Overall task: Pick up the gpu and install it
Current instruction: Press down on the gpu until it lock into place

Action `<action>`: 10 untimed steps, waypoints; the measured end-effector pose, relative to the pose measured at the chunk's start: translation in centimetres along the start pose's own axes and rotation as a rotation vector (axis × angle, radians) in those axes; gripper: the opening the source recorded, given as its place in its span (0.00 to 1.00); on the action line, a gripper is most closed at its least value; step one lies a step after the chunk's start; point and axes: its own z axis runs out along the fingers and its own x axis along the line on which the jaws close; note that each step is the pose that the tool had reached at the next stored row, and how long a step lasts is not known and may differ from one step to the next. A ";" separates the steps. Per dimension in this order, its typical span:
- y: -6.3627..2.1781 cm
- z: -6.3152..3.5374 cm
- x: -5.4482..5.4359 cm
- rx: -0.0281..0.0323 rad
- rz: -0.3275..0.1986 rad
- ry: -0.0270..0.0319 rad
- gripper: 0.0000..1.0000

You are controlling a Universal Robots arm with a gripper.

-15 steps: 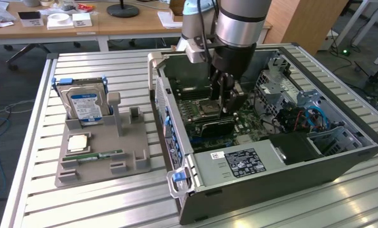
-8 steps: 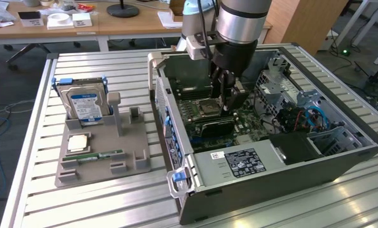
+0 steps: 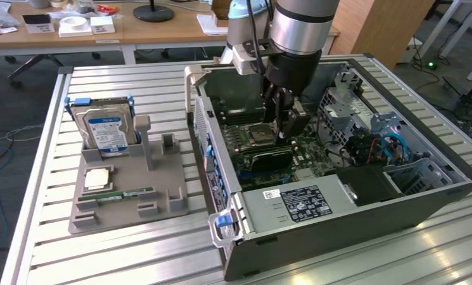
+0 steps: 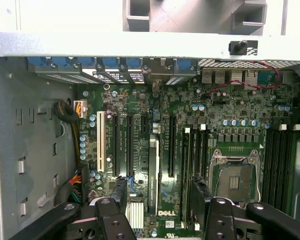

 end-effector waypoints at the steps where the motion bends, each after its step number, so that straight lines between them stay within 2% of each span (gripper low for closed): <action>1: 0.00 0.00 0.0 0.0000 0.000 0.0000 0.63; 3: 0.00 0.00 0.0 0.0000 0.000 0.0000 0.61; 6: 0.00 0.00 0.0 0.0000 0.000 0.0000 0.43; 7: 0.00 0.00 0.0 0.0000 0.000 0.0000 0.43; 9: 0.00 0.00 0.0 0.0000 0.000 0.0000 0.31; 10: 0.00 0.00 0.0 0.0000 0.000 0.0000 0.31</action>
